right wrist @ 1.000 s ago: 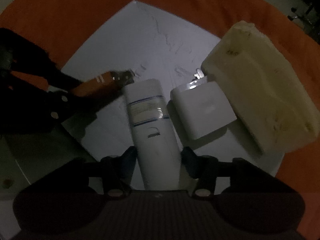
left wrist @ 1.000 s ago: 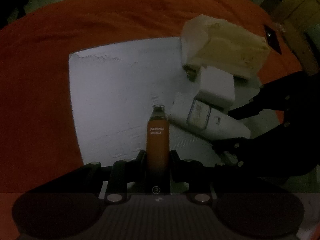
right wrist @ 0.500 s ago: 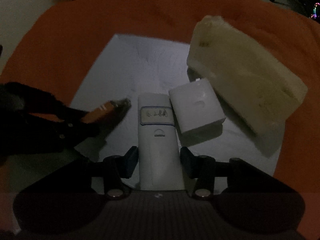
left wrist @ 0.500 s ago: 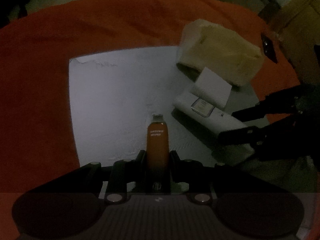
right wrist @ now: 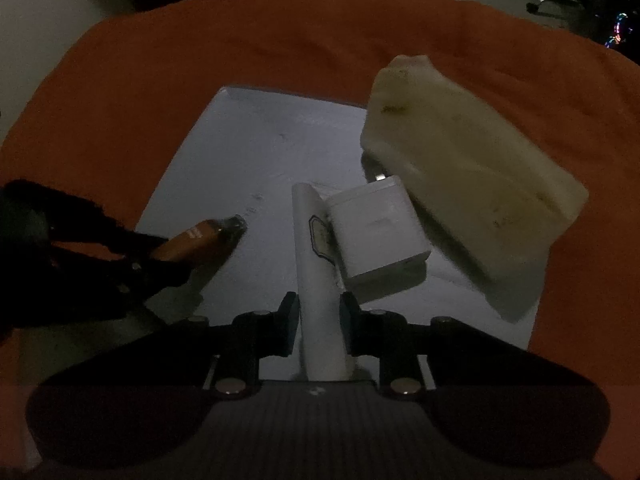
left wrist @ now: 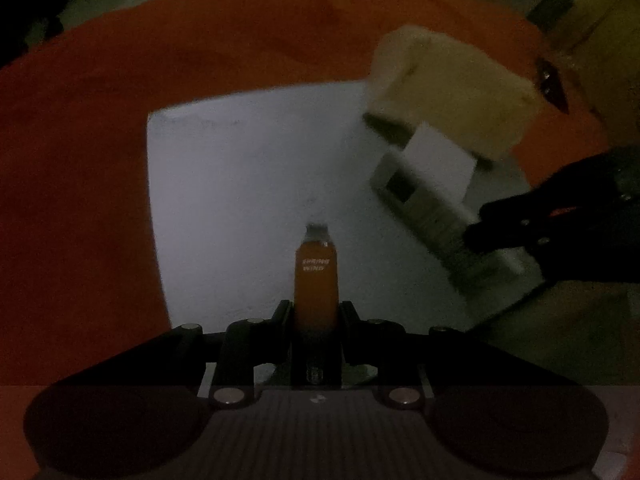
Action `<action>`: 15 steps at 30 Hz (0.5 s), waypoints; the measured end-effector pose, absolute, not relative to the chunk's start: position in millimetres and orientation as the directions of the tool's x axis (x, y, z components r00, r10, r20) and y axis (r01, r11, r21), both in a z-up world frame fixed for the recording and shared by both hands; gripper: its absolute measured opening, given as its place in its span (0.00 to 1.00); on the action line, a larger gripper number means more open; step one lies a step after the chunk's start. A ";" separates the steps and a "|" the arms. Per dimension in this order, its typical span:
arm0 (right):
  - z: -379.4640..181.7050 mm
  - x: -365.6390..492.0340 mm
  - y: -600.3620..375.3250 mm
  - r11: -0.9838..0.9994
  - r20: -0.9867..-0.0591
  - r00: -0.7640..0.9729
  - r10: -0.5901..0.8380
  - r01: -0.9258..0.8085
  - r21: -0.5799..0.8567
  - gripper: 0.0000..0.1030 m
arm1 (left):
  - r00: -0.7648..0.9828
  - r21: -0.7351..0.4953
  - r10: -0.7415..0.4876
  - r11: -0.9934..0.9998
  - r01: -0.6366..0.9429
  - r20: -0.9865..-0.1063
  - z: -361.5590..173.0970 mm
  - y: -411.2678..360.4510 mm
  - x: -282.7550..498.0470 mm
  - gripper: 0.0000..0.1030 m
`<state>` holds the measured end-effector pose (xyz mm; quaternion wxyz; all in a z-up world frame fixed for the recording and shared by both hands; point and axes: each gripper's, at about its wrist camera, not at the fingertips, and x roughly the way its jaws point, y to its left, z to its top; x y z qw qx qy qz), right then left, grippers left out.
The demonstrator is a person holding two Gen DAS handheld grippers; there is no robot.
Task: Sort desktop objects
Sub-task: 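Lift the bottle with the left gripper while the right gripper lifts the remote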
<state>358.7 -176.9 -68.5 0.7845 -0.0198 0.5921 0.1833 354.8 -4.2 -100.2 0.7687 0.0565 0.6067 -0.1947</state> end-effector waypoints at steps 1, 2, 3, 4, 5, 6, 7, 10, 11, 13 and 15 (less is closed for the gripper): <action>-70.7 359.4 -176.2 0.935 -0.942 0.227 0.249 -0.308 0.173 0.24 | 0.182 -0.143 -0.221 0.920 0.364 -0.958 -103.1 -4.9 355.9 0.20; -71.9 359.5 -175.6 0.936 -0.944 0.225 0.240 -0.311 0.164 0.24 | 0.175 -0.138 -0.213 0.921 0.364 -0.961 -105.7 -5.6 357.2 0.20; -72.4 359.4 -175.5 0.936 -0.944 0.227 0.240 -0.311 0.163 0.24 | 0.167 -0.133 -0.205 0.921 0.365 -0.964 -107.8 -6.3 358.2 0.20; -72.7 359.9 -175.8 0.937 -0.943 0.228 0.244 -0.307 0.169 0.24 | 0.165 -0.128 -0.198 0.924 0.361 -0.966 -109.7 -6.4 359.5 0.20; -73.3 360.5 -176.0 0.938 -0.942 0.227 0.247 -0.301 0.174 0.24 | 0.162 -0.123 -0.191 0.926 0.356 -0.968 -111.7 -6.5 360.8 0.20; -74.0 361.1 -176.3 0.939 -0.942 0.226 0.250 -0.295 0.178 0.26 | 0.159 -0.122 -0.189 0.927 0.356 -0.969 -112.3 -7.0 362.1 0.20; -74.0 361.5 -176.0 0.939 -0.941 0.225 0.252 -0.291 0.183 0.26 | 0.157 -0.123 -0.189 0.927 0.355 -0.969 -112.0 -7.7 363.5 0.20; -75.6 362.4 -173.3 0.941 -0.945 0.213 0.249 -0.285 0.184 0.29 | 0.145 -0.125 -0.186 0.928 0.351 -0.972 -112.6 -9.3 368.0 0.21; -77.6 362.5 -171.1 0.942 -0.950 0.202 0.237 -0.288 0.174 0.30 | 0.144 -0.126 -0.186 0.928 0.350 -0.972 -112.3 -10.0 369.1 0.21; -79.2 357.5 -165.5 0.943 -0.960 0.192 0.205 -0.300 0.141 0.37 | 0.143 -0.127 -0.185 0.931 0.344 -0.972 -112.4 -11.2 370.5 0.21; -81.7 356.5 -161.0 0.944 -0.959 0.190 0.211 -0.293 0.150 0.40 | 0.148 -0.129 -0.189 0.930 0.343 -0.971 -112.2 -12.1 371.2 0.21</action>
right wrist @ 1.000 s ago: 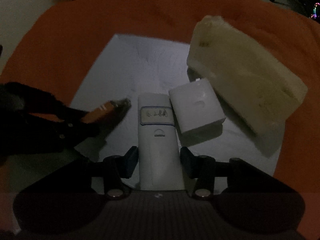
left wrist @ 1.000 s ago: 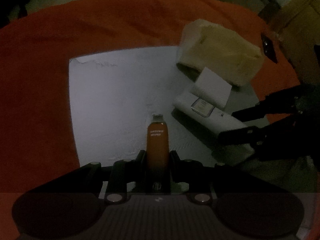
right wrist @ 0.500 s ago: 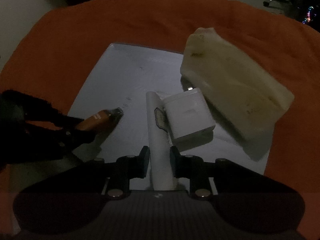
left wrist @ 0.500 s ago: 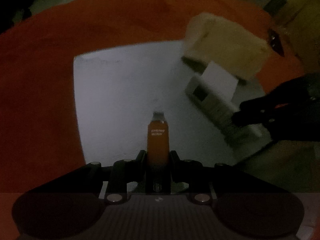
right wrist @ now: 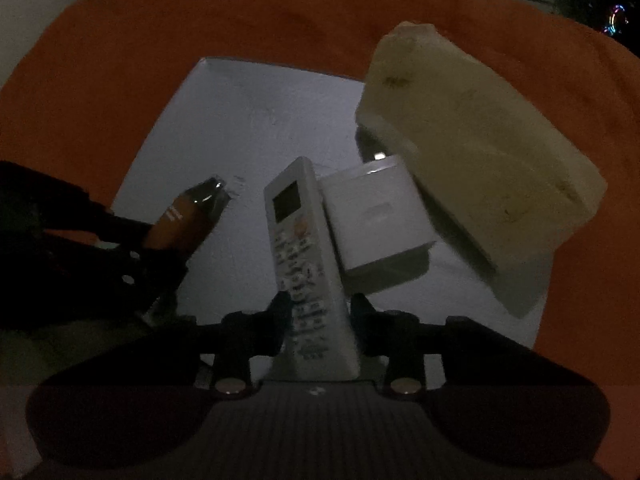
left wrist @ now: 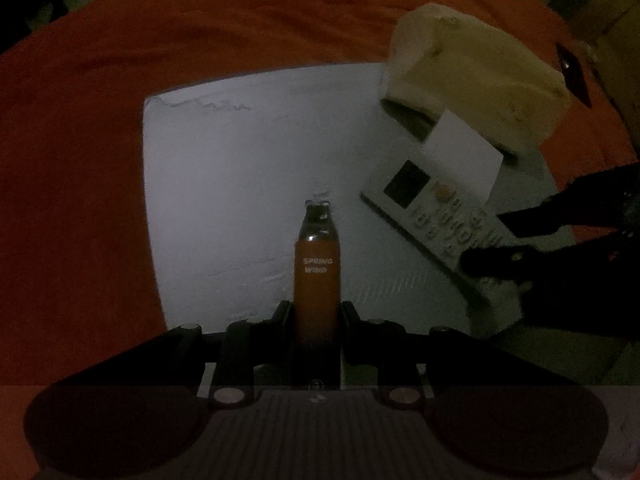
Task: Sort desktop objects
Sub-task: 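Lift the bottle with the left gripper while the right gripper lifts the remote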
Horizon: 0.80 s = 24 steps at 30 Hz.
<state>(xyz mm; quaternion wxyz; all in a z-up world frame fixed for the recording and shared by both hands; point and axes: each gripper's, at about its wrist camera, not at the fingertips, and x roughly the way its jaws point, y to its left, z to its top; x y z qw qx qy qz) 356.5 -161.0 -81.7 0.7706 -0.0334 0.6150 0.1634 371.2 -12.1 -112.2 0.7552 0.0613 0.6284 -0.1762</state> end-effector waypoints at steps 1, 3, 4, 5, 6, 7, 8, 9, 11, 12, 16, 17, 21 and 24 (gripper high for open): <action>-82.7 356.5 -159.1 0.944 -0.957 0.189 0.221 -0.286 0.162 0.40 | 0.149 -0.131 -0.191 0.931 0.340 -0.970 -112.1 -11.9 370.3 0.21; -84.3 357.0 -154.2 0.944 -0.956 0.184 0.226 -0.282 0.169 0.40 | 0.152 -0.136 -0.196 0.932 0.335 -0.969 -111.9 -11.5 368.5 0.21; -85.4 357.0 -151.3 0.943 -0.958 0.177 0.225 -0.285 0.169 0.41 | 0.153 -0.138 -0.198 0.932 0.335 -0.968 -111.6 -11.5 368.7 0.21; -86.4 357.0 -148.7 0.942 -0.959 0.170 0.224 -0.289 0.169 0.42 | 0.151 -0.141 -0.200 0.932 0.334 -0.968 -111.7 -11.4 368.8 0.22; -87.0 357.4 -146.7 0.943 -0.961 0.165 0.222 -0.288 0.168 0.43 | 0.151 -0.142 -0.201 0.932 0.333 -0.968 -111.7 -11.6 368.8 0.22; -87.0 357.9 -145.5 0.947 -0.963 0.160 0.216 -0.276 0.166 0.43 | 0.150 -0.143 -0.201 0.933 0.331 -0.968 -111.7 -11.8 368.8 0.22; -86.8 358.4 -144.5 0.951 -0.966 0.155 0.209 -0.262 0.164 0.45 | 0.151 -0.141 -0.200 0.933 0.331 -0.968 -112.0 -12.7 368.4 0.21; -87.2 358.5 -142.6 0.953 -0.969 0.153 0.196 -0.260 0.152 0.46 | 0.151 -0.136 -0.195 0.934 0.330 -0.969 -112.6 -13.3 368.9 0.21; -89.3 359.1 -139.8 0.956 -0.973 0.152 0.174 -0.262 0.130 0.46 | 0.153 -0.137 -0.194 0.937 0.321 -0.969 -113.3 -12.9 369.0 0.21; -89.9 359.2 -140.2 0.958 -0.973 0.153 0.172 -0.255 0.129 0.45 | 0.154 -0.137 -0.193 0.939 0.316 -0.969 -113.6 -12.8 369.1 0.21; -85.8 355.1 -143.7 0.966 -0.969 0.175 0.174 -0.222 0.133 0.44 | 0.192 -0.113 -0.182 0.940 0.321 -0.965 -110.3 -16.4 363.9 0.20; -83.6 353.5 -145.4 0.966 -0.966 0.182 0.182 -0.215 0.141 0.43 | 0.210 -0.094 -0.169 0.941 0.325 -0.963 -108.2 -17.9 361.4 0.20; -74.1 347.4 -163.1 0.957 -0.940 0.210 0.269 -0.167 0.237 0.43 | 0.239 -0.111 -0.198 0.937 0.332 -0.951 -99.6 -16.2 355.2 0.20; -66.1 344.6 -178.3 0.944 -0.920 0.223 0.323 -0.145 0.297 0.41 | 0.258 -0.117 -0.211 0.935 0.336 -0.943 -88.3 -12.2 351.6 0.20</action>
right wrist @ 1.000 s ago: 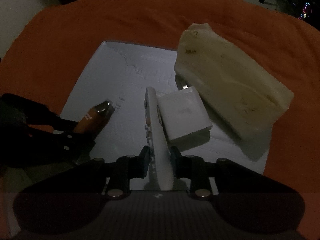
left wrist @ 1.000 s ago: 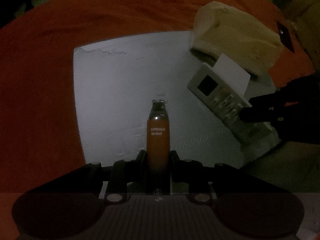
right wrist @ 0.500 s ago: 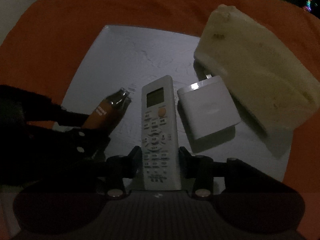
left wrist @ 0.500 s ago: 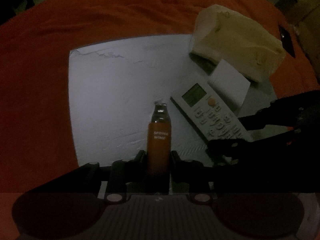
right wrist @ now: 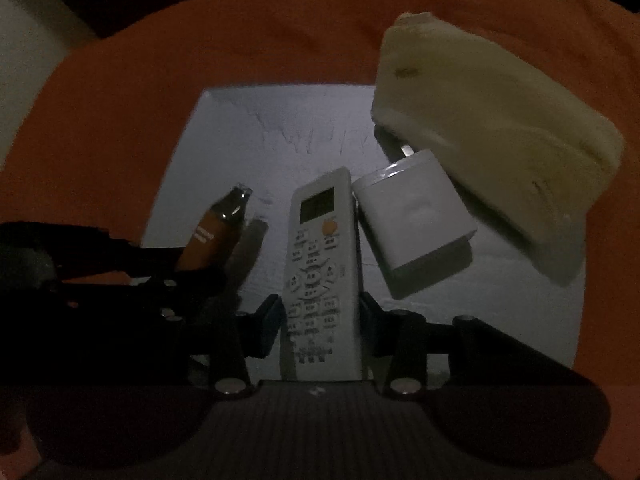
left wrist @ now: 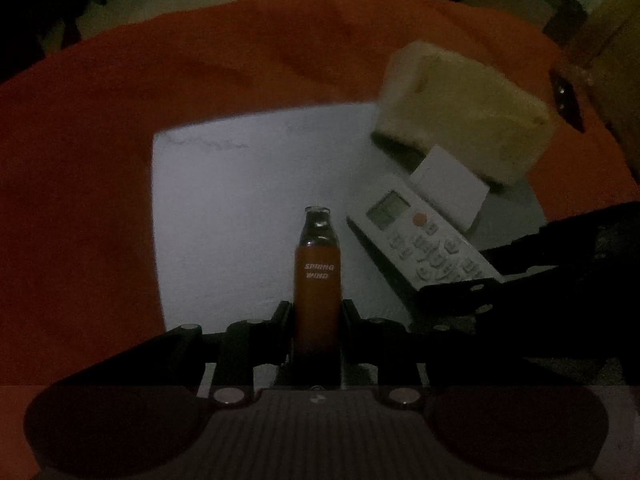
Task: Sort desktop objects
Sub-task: 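Lift the bottle with the left gripper while the right gripper lifts the remote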
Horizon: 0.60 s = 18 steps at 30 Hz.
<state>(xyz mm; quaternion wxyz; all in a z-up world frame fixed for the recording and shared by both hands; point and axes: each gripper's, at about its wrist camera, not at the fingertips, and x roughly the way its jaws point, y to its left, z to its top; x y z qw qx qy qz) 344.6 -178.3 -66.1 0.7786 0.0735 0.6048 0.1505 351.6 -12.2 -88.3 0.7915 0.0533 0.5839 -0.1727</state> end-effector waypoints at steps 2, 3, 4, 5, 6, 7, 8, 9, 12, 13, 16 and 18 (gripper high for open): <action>-60.7 344.1 -187.9 0.942 -0.911 0.243 0.333 -0.119 0.313 0.31 | 0.265 -0.131 -0.225 0.935 0.330 -0.938 -79.7 -9.0 349.0 0.20; -60.9 347.0 -190.3 0.942 -0.907 0.253 0.337 -0.102 0.321 0.27 | 0.269 -0.135 -0.229 0.935 0.329 -0.936 -75.6 -7.7 348.2 0.20; -59.6 347.3 -193.6 0.940 -0.904 0.258 0.342 -0.096 0.328 0.27 | 0.272 -0.138 -0.234 0.935 0.328 -0.933 -71.5 -6.4 347.3 0.20; -58.8 346.8 -195.8 0.940 -0.904 0.259 0.340 -0.101 0.325 0.27 | 0.276 -0.141 -0.238 0.935 0.327 -0.931 -67.4 -5.2 346.4 0.20; -59.2 346.5 -196.4 0.943 -0.908 0.255 0.334 -0.104 0.317 0.27 | 0.278 -0.140 -0.236 0.935 0.326 -0.931 -64.0 -4.6 344.3 0.20; -60.4 346.1 -197.3 0.942 -0.908 0.252 0.334 -0.098 0.319 0.27 | 0.281 -0.140 -0.236 0.936 0.322 -0.930 -63.7 -2.1 347.6 0.20; -61.7 345.7 -198.3 0.942 -0.908 0.251 0.336 -0.091 0.324 0.26 | 0.278 -0.143 -0.239 0.935 0.324 -0.930 -62.9 -2.1 347.4 0.20; -63.1 345.3 -198.7 0.943 -0.910 0.247 0.332 -0.081 0.322 0.26 | 0.277 -0.148 -0.245 0.933 0.328 -0.929 -61.1 -2.0 346.2 0.20; -63.1 344.2 -195.5 0.945 -0.911 0.252 0.328 -0.077 0.318 0.25 | 0.287 -0.154 -0.252 0.934 0.323 -0.924 -53.1 0.9 340.6 0.20; -60.1 343.7 -194.7 0.943 -0.907 0.257 0.333 -0.081 0.323 0.25 | 0.287 -0.165 -0.260 0.934 0.317 -0.922 -50.8 2.8 339.3 0.20; -45.8 341.3 -198.8 0.937 -0.894 0.282 0.348 -0.090 0.337 0.25 | 0.290 -0.182 -0.275 0.934 0.307 -0.917 -42.7 7.2 333.0 0.20; -35.7 340.2 -205.6 0.933 -0.884 0.300 0.357 -0.081 0.349 0.24 | 0.296 -0.189 -0.282 0.933 0.307 -0.913 -37.6 9.8 328.7 0.20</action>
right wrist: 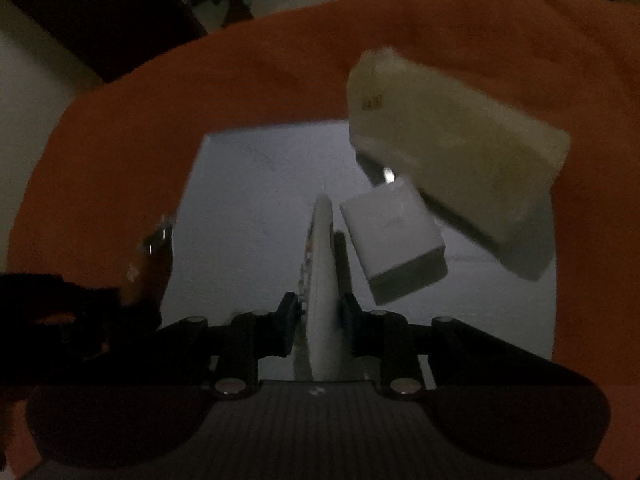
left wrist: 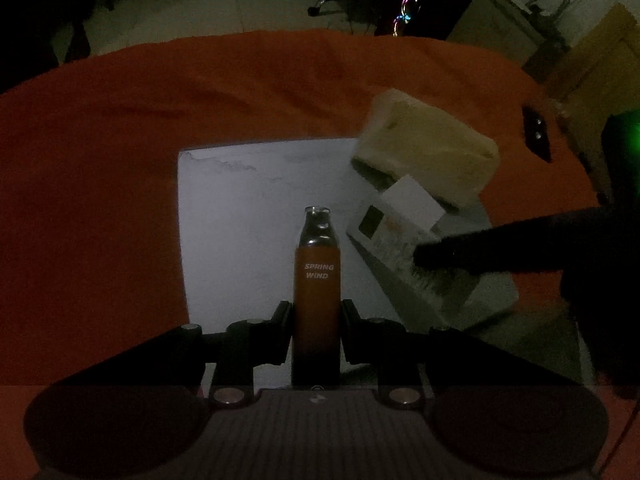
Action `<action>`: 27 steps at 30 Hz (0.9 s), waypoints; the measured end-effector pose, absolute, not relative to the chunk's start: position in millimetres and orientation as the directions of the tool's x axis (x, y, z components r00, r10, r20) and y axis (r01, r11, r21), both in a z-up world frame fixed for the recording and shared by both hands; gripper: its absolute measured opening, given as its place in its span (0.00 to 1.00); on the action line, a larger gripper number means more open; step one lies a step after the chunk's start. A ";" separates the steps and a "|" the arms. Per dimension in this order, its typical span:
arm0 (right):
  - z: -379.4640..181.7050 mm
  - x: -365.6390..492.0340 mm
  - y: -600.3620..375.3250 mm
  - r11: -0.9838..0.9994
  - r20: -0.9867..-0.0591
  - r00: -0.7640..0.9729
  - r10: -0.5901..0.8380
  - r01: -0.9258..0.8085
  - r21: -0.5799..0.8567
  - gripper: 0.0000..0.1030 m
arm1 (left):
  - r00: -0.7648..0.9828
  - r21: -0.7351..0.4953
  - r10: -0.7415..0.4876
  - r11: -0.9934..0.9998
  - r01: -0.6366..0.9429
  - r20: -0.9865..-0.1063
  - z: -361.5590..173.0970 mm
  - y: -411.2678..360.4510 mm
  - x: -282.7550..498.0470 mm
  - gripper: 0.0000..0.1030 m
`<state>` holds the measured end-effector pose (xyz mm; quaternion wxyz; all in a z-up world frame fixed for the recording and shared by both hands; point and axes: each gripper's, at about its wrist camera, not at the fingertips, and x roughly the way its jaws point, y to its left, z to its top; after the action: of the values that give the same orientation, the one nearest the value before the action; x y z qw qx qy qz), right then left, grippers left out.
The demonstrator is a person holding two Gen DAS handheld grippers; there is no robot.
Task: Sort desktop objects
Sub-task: 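Lift the bottle with the left gripper while the right gripper lifts the remote, then carry the bottle with the left gripper into the white box while the right gripper carries the remote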
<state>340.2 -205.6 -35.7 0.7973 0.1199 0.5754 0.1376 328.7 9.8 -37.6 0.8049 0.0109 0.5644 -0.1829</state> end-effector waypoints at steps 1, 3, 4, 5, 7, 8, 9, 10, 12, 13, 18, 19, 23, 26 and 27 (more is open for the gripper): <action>-31.3 339.7 -208.8 0.932 -0.881 0.307 0.361 -0.081 0.354 0.24 | 0.303 -0.193 -0.287 0.933 0.302 -0.909 -34.2 11.9 326.1 0.20; -23.5 339.1 -215.2 0.930 -0.876 0.316 0.365 -0.078 0.359 0.24 | 0.320 -0.201 -0.296 0.933 0.299 -0.900 -26.6 15.3 323.4 0.20; -20.8 338.1 -218.0 0.929 -0.873 0.321 0.367 -0.075 0.362 0.24 | 0.329 -0.214 -0.306 0.934 0.287 -0.894 -21.9 18.3 322.5 0.20; -18.2 336.9 -220.7 0.928 -0.870 0.326 0.369 -0.073 0.366 0.24 | 0.344 -0.226 -0.316 0.934 0.277 -0.884 -16.0 21.1 321.4 0.20; -13.7 333.6 -228.9 0.923 -0.866 0.326 0.380 -0.071 0.378 0.24 | 0.373 -0.235 -0.333 0.930 0.283 -0.866 -3.3 23.8 319.4 0.20; -12.0 332.6 -232.4 0.922 -0.863 0.333 0.380 -0.063 0.382 0.24 | 0.377 -0.235 -0.335 0.929 0.287 -0.864 1.2 24.0 319.2 0.20; -16.0 337.6 -228.2 0.923 -0.864 0.334 0.377 -0.059 0.380 0.24 | 0.381 -0.234 -0.336 0.928 0.290 -0.861 5.7 24.3 319.0 0.20; -17.6 339.1 -228.4 0.922 -0.864 0.333 0.379 -0.056 0.383 0.24 | 0.377 -0.246 -0.345 0.926 0.285 -0.860 9.2 25.2 319.1 0.20; -14.6 336.9 -233.2 0.916 -0.856 0.340 0.390 -0.047 0.398 0.24 | 0.374 -0.260 -0.357 0.922 0.286 -0.856 14.3 26.0 316.4 0.20; -12.5 336.0 -234.6 0.916 -0.855 0.342 0.390 -0.047 0.399 0.24 | 0.372 -0.258 -0.357 0.922 0.289 -0.857 16.3 25.6 313.2 0.20; 6.8 325.4 -243.1 0.901 -0.831 0.364 0.421 -0.056 0.431 0.24 | 0.336 -0.273 -0.373 0.911 0.310 -0.865 16.2 24.1 288.0 0.20; 12.1 321.8 -244.1 0.897 -0.826 0.366 0.429 -0.063 0.438 0.24 | 0.327 -0.281 -0.381 0.907 0.313 -0.865 15.5 23.9 281.5 0.20; 38.4 299.3 -241.8 0.883 -0.803 0.374 0.464 -0.122 0.453 0.24 | 0.301 -0.293 -0.393 0.898 0.327 -0.869 10.3 22.7 258.5 0.20; 53.4 279.7 -236.2 0.874 -0.792 0.372 0.484 -0.169 0.456 0.24 | 0.273 -0.298 -0.395 0.894 0.336 -0.877 3.8 23.2 244.2 0.20; 57.6 272.9 -234.0 0.871 -0.789 0.370 0.490 -0.184 0.455 0.24 | 0.246 -0.306 -0.400 0.888 0.344 -0.883 -0.3 22.9 240.6 0.20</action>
<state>272.9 -234.0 57.6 0.8145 0.1468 0.5218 0.2069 240.6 22.9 -0.3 0.7890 -0.0248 0.5669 -0.2357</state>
